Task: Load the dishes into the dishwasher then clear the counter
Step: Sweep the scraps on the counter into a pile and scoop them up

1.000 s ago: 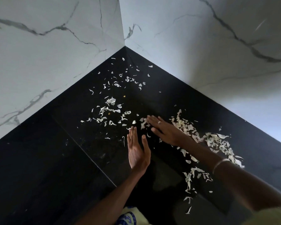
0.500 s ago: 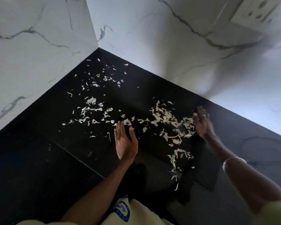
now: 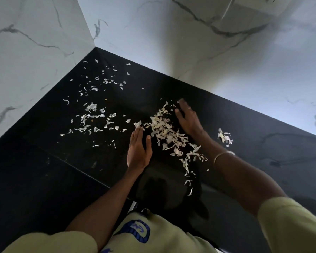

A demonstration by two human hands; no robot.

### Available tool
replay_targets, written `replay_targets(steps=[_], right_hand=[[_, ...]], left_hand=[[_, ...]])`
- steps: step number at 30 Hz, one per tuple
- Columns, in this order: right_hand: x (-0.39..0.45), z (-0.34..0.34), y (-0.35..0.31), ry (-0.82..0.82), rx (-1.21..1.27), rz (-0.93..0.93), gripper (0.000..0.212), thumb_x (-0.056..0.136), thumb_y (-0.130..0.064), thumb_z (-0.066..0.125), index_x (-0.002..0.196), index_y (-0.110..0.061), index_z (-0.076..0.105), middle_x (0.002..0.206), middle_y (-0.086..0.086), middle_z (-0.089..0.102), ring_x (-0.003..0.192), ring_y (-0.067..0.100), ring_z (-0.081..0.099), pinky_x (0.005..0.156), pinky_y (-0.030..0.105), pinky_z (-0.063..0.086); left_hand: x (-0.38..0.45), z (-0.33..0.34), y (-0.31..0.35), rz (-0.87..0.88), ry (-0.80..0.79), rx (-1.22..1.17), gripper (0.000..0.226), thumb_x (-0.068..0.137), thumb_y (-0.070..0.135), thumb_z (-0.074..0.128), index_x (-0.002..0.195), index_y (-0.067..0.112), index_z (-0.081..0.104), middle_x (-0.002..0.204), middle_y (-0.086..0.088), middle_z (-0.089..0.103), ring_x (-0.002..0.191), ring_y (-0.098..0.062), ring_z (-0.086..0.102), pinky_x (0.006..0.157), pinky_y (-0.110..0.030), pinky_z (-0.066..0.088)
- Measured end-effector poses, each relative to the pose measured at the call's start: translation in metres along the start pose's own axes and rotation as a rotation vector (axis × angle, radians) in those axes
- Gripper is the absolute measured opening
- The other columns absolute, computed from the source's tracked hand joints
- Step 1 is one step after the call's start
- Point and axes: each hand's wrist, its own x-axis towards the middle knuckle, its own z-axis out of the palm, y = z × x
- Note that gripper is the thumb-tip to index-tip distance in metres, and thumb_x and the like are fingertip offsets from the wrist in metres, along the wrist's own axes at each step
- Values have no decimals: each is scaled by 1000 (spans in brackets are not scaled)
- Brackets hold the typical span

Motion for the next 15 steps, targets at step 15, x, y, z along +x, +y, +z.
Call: replay_targets(steps=[15], right_hand=[[-27, 35, -17, -333, -131, -267, 56, 105, -36, 29, 156, -18, 14, 164, -2, 8, 150, 11, 4, 123, 34, 3]], left_hand=[[4, 4, 2, 17, 29, 32, 50, 104, 39, 34, 149, 19, 37, 157, 3, 33, 147, -10, 23, 120, -38, 27]])
